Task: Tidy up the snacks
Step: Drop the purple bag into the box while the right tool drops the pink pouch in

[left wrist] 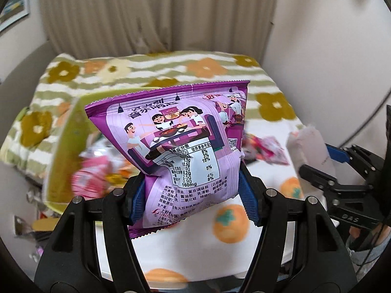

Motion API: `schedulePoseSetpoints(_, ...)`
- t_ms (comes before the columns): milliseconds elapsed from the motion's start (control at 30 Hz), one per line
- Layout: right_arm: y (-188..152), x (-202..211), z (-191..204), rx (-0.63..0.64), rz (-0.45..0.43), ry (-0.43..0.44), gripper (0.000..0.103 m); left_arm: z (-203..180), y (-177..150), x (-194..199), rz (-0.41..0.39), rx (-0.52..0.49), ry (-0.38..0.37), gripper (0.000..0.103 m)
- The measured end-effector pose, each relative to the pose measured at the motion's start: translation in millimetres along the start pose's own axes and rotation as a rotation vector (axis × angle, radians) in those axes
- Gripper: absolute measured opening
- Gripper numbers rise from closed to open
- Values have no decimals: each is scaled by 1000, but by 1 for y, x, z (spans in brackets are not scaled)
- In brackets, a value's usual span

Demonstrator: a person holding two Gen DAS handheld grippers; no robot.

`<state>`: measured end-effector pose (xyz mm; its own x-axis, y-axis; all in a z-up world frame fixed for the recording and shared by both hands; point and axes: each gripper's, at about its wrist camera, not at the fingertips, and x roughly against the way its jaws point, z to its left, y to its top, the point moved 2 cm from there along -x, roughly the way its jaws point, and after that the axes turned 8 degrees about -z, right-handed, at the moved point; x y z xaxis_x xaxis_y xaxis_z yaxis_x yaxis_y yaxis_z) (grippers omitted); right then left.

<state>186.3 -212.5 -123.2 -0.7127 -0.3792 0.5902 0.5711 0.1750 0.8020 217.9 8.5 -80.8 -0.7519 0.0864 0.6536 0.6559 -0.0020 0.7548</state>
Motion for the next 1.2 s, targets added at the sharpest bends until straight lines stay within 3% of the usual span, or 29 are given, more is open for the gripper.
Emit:
schedulePoseSetpoints(300, 48, -46, 87, -3, -29, 79, 58, 129, 15, -6, 13, 52, 61, 62)
schedulePoseSetpoints(500, 69, -90, 142, -22, -4, 106, 58, 189, 23, -36, 64, 59, 43, 62)
schedulePoseSetpoints(733, 79, -132, 178, -78, 48, 73, 58, 222, 33, -86, 133, 27, -36, 65)
schedulePoseSetpoints(800, 78, -142, 185, -93, 65, 56, 58, 223, 35, -94, 133, 3, -58, 79)
schedulePoseSetpoints(833, 78, -145, 189, -97, 72, 48, 58, 223, 35, -98, 136, -11, -50, 100)
schedulePoseSetpoints(867, 77, -148, 191, -101, 80, 40, 58, 223, 34, -100, 136, -24, -40, 103)
schedulePoseSetpoints(1033, 70, -160, 201, -121, 124, 15, 58, 233, 25, -101, 149, -15, -69, 103)
schedulePoseSetpoints(1200, 64, -161, 208, -109, 135, 32, 58, 246, 16, -84, 137, 26, -42, 103)
